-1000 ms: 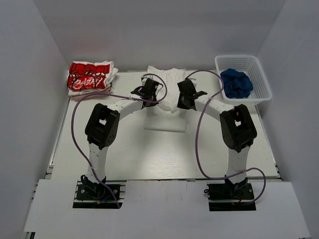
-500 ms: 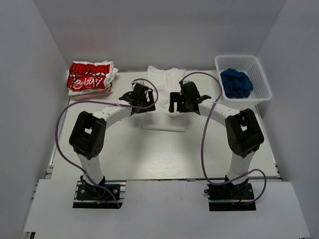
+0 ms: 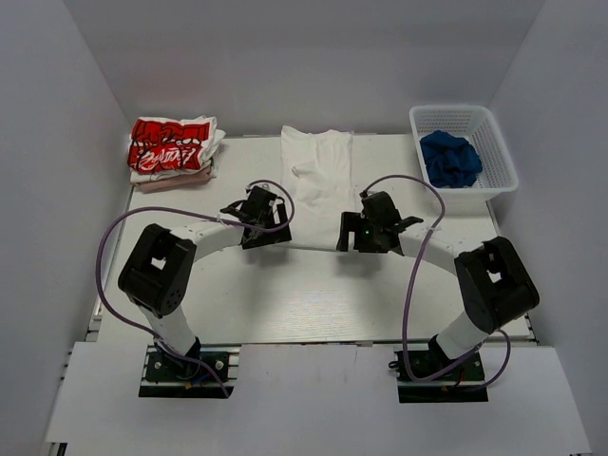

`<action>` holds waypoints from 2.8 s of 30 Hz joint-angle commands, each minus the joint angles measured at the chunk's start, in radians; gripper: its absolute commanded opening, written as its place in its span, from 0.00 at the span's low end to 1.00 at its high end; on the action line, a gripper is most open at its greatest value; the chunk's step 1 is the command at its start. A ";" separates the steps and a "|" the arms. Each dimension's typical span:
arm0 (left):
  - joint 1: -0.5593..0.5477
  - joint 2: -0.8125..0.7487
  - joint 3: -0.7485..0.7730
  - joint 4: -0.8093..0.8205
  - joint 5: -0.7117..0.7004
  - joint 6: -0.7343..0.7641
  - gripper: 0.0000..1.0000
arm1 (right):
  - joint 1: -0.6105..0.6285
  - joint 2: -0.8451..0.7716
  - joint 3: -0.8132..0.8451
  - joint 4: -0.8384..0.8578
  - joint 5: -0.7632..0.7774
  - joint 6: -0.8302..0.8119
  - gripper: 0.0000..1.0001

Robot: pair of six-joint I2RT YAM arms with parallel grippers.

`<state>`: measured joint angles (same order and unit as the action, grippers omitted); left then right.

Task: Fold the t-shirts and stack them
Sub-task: Fold the folded rectangular tshirt in 1/3 of the way, then grab one side of the 2/3 rectangular tshirt with both arms, then fold the long partially folded tshirt into a neat square

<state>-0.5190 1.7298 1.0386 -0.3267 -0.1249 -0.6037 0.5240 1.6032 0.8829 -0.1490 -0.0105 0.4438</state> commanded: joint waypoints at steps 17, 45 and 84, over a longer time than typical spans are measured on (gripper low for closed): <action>0.014 0.069 -0.061 0.120 0.116 -0.025 0.00 | -0.008 0.041 -0.074 0.204 0.003 0.136 0.36; -0.087 -0.501 -0.030 -0.078 -0.002 -0.108 0.00 | 0.065 -0.444 0.063 -0.080 0.062 0.128 0.00; 0.208 0.403 0.830 -0.105 0.270 0.076 1.00 | -0.228 0.503 0.952 -0.230 -0.263 -0.085 0.90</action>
<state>-0.2668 2.3222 1.9541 -0.5076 0.0765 -0.5728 0.2680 2.2791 1.9560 -0.4171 -0.2958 0.3996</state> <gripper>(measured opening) 0.997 0.900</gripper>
